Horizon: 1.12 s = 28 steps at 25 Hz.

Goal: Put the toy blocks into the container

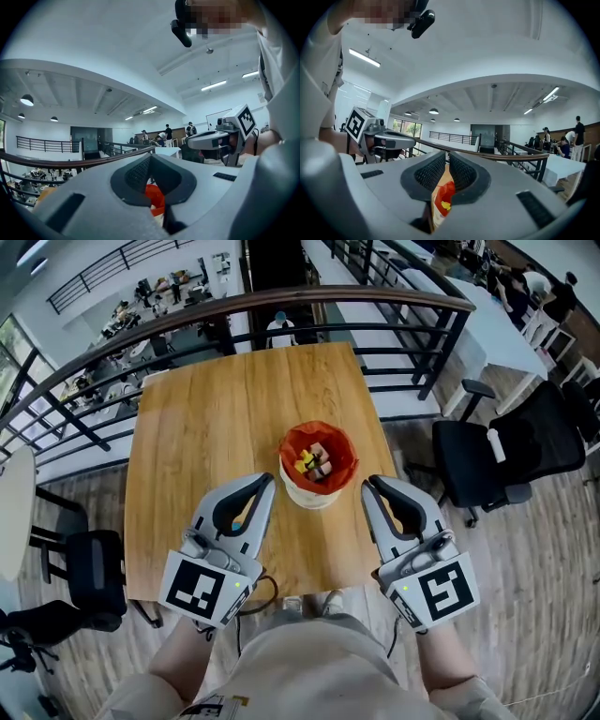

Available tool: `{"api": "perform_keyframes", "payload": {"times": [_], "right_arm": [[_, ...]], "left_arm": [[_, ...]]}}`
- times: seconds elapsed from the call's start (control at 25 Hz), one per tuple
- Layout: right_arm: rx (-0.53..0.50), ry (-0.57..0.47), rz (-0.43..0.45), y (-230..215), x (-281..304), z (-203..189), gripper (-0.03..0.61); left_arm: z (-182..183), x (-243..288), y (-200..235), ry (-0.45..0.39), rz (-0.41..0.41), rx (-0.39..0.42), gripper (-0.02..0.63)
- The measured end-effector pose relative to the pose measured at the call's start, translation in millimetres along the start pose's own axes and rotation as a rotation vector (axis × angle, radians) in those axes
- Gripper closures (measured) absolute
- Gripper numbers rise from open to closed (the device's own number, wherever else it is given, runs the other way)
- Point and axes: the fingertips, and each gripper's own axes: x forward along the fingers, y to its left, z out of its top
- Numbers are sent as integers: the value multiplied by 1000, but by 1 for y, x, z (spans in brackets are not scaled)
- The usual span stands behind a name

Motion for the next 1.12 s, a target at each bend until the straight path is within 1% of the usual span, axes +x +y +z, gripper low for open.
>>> {"api": "perform_keyframes", "payload": {"times": [0.12,0.32,0.44,0.64,1.12], "right_arm": [[20,9,11,6,-6,-7,540],[53,15,22,15,-12,-14,541],[58,12,19,17,-14,-15,541],[61,8,25,22,-19,-14,541],[67,14,21,21,-22,-17,541]], "left_arm": [[-9,-7,-7,16,-4,-8,601],[-16,-12,-27,8,-66,-17,601],[-16,-13,-34,1,-82,-27,601],[-21,-13,-43,21,-91,-21,601],[-20,-12,-44,13,-88,-89,601]]}}
